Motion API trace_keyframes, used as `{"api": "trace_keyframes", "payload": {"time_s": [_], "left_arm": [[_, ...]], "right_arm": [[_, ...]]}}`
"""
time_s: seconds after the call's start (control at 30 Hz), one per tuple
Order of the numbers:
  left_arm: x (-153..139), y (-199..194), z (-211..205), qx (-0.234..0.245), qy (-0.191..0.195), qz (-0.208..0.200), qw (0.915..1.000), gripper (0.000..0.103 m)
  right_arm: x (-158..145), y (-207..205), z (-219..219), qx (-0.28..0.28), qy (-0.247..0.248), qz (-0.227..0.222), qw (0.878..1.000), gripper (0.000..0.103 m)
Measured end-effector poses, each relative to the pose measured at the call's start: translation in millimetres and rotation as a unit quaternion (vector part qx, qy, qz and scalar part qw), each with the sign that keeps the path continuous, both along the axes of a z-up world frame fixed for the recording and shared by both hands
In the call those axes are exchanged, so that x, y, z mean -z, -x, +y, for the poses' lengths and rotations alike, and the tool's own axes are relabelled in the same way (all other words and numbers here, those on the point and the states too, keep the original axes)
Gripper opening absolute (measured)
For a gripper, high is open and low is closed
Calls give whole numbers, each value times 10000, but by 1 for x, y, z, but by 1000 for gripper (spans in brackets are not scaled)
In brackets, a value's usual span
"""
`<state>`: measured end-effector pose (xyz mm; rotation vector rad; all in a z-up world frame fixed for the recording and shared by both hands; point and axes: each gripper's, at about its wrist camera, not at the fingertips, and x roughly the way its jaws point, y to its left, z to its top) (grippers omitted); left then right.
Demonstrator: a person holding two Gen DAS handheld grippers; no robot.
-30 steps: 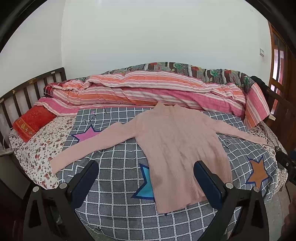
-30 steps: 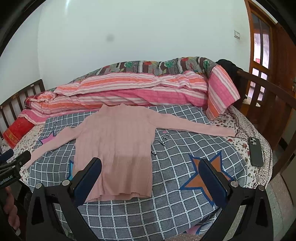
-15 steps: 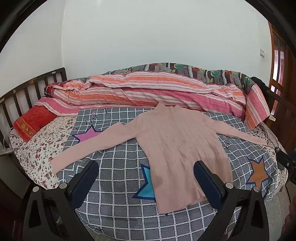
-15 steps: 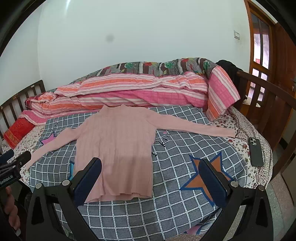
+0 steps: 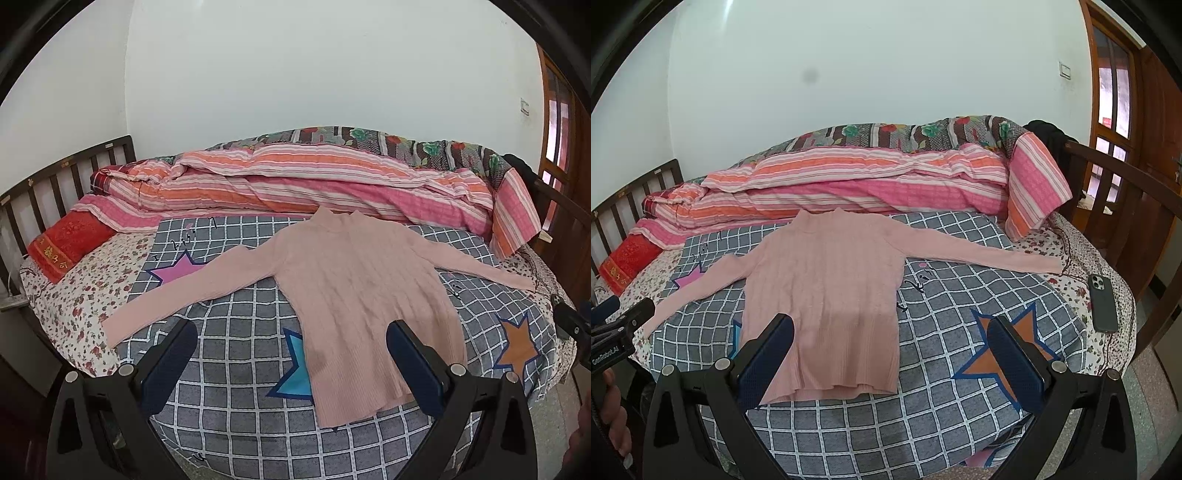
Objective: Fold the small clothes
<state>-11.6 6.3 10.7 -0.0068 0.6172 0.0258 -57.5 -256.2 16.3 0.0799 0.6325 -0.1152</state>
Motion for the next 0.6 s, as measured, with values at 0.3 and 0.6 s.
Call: {"api": "trace_keyframes", "payload": {"time_s": [0.3,0.6], "left_arm": [[8,-11,13,-89,59,108,9999,103],[26,-29,25,-153,115,259,9995,103]], "right_arm": [[4,-8,10,-73,-1,44,10000,102],[23,-27,18,-137,20,189,9997,102]]}}
